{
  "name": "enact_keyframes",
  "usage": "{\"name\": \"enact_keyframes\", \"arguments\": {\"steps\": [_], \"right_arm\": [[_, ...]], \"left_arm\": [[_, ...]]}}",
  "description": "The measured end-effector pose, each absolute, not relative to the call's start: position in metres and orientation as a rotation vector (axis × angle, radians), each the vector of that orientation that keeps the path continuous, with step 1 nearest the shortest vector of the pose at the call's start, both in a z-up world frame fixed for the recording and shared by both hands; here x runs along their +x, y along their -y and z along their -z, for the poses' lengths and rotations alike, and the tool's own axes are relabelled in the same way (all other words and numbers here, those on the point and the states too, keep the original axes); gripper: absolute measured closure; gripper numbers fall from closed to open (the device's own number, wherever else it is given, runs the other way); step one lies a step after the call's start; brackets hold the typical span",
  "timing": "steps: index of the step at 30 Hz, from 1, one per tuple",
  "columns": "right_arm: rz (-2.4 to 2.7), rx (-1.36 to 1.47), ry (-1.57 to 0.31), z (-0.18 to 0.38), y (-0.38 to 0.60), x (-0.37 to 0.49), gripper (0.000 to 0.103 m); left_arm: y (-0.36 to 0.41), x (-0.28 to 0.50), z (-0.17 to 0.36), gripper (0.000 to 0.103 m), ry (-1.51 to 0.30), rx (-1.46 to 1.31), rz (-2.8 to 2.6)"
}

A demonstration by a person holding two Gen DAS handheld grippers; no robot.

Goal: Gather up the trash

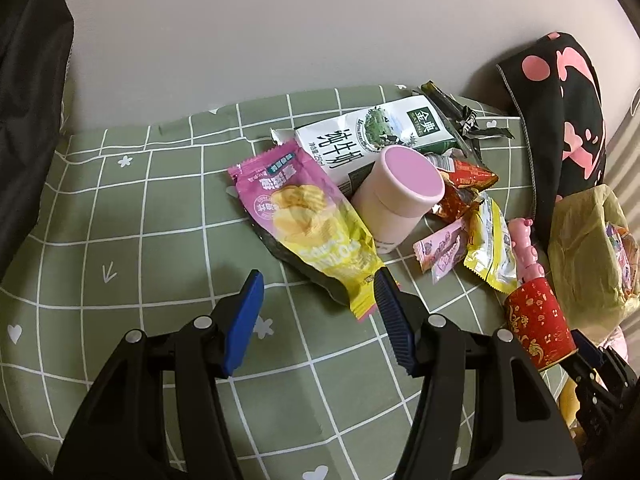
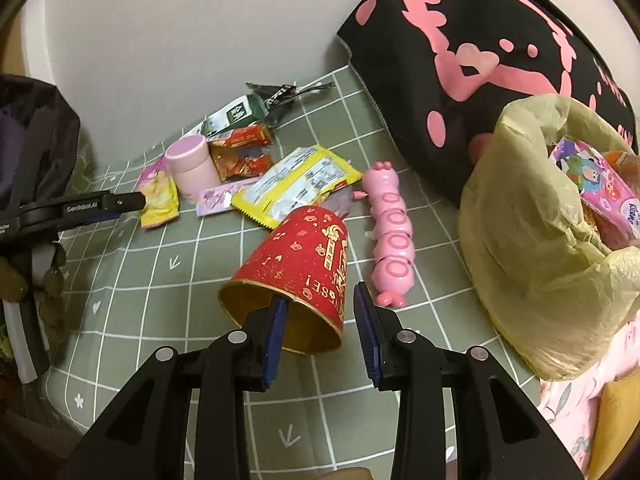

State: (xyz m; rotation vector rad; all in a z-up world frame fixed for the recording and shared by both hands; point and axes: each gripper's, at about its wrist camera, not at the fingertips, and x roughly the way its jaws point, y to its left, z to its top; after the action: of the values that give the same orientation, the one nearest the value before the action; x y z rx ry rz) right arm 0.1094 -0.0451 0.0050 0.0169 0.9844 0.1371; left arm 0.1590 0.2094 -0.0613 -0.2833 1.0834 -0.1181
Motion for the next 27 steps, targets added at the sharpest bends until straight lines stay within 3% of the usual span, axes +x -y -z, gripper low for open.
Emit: {"name": "enact_keyframes", "arguments": {"steps": [14, 15, 16, 19, 27], "right_arm": [[-0.209, 0.095, -0.962, 0.0, 0.059, 0.131, 0.071], [-0.214, 0.094, -0.966, 0.001, 0.061, 0.134, 0.073], [-0.214, 0.089, -0.964, 0.0, 0.061, 0.135, 0.087], [-0.209, 0.06, -0.943, -0.008, 0.063, 0.138, 0.098], [-0.194, 0.059, -0.906, -0.039, 0.081, 0.153, 0.098]], "left_arm": [[-0.228, 0.164, 0.06, 0.049, -1.077, -0.315, 0.102], [-0.227, 0.164, 0.061, 0.049, -1.077, -0.316, 0.11], [-0.226, 0.164, 0.06, 0.049, -1.077, -0.317, 0.118], [-0.222, 0.167, 0.055, 0.049, -1.056, -0.332, 0.168], [-0.192, 0.185, 0.03, 0.049, -0.983, -0.257, 0.302]]}}
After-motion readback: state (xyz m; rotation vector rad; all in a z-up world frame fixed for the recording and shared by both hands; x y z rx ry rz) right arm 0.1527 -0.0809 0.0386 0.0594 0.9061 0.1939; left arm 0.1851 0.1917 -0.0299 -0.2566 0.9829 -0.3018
